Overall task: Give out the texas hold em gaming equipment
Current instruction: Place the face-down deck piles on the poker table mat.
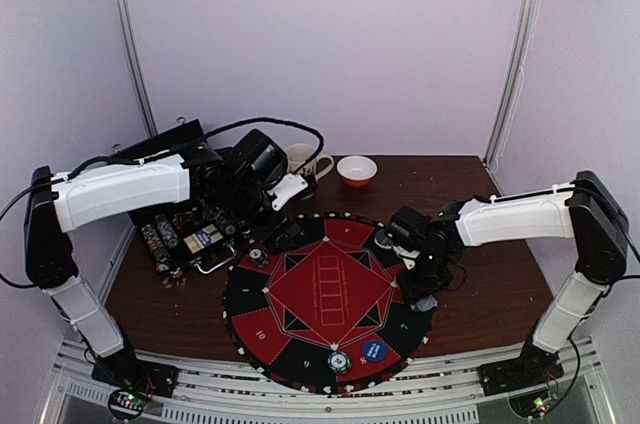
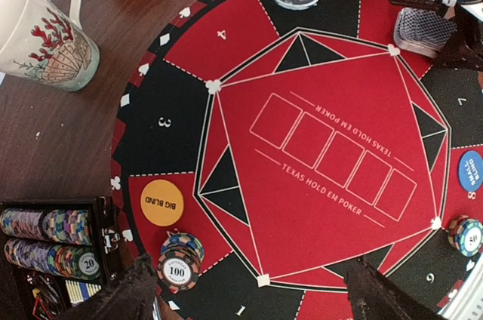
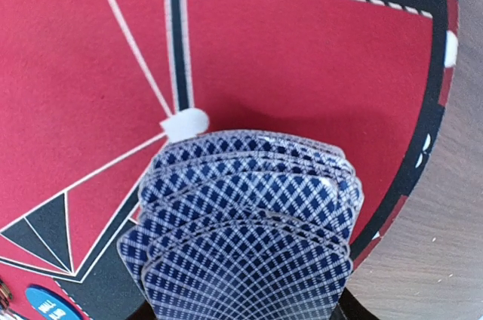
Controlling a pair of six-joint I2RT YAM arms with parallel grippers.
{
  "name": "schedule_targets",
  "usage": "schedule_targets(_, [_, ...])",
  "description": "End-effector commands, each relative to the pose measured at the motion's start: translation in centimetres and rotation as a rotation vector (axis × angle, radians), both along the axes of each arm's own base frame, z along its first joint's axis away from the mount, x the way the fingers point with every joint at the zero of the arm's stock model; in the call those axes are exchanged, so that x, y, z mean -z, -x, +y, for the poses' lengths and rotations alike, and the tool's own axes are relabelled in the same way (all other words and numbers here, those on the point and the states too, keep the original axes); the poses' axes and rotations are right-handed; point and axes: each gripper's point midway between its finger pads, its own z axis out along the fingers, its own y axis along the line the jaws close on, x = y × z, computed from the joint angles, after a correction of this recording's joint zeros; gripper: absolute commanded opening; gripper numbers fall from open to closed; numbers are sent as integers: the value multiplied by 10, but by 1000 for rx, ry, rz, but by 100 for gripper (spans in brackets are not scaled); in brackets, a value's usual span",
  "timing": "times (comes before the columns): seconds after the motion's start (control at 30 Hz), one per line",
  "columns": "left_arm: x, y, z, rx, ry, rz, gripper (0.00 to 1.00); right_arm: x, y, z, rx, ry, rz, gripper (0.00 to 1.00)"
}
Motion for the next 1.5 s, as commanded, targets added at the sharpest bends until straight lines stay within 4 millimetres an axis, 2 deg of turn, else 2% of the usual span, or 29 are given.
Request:
schedule_targets(0.0, [-15, -10, 11, -27, 60, -35, 91, -2, 0, 15, -124, 14, 11, 44])
schedule_targets(0.13, [-16, -21, 35, -112, 94, -22, 91, -2, -1, 44, -279, 28, 36, 42])
schedule_targets(0.23, [-23, -30, 58, -194, 141, -19, 91, -8, 2, 85, -445, 20, 23, 41])
schedule_targets(0.37, [-31, -39, 92, -311, 212, -13, 91, -4, 30, 141, -713, 6, 50, 40])
schedule_targets(0.43, [-29, -41, 106, -357, 221, -4, 91, 3, 45, 161, -819, 24, 68, 40])
schedule_targets(0.53, [-29, -40, 118, -392, 227, -5, 91, 16, 55, 180, -911, 50, 83, 41])
schedule_targets(0.63, [-34, -40, 125, -410, 239, -16, 91, 24, 55, 195, -951, 72, 57, 49])
schedule_targets(0.73, [-44, -41, 127, -410, 254, -39, 91, 23, 54, 208, -978, 75, 32, 60])
schedule_targets(0.9, [-54, -38, 124, -364, 269, -59, 91, 12, 52, 215, -1007, 74, -20, 94])
schedule_targets(0.93, [-55, -38, 122, -352, 271, -61, 91, 8, 51, 216, -1007, 69, -30, 99])
schedule_targets(1.07, [-69, -42, 111, -281, 294, -85, 91, -26, 49, 232, -1007, -13, -104, 100])
schedule_targets(1.27, [-112, -52, 83, -134, 389, -158, 94, -108, 49, 253, -1012, -214, -266, 100])
schedule_targets(1.33, [-125, -52, 73, -74, 415, -187, 95, -141, 54, 251, -1005, -318, -321, 100])
schedule_targets(1.4, [-135, -50, 62, -18, 419, -220, 96, -163, 57, 241, -978, -406, -349, 100])
schedule_targets(1.47, [-133, -44, 48, 48, 402, -225, 96, -181, 53, 223, -916, -482, -372, 100])
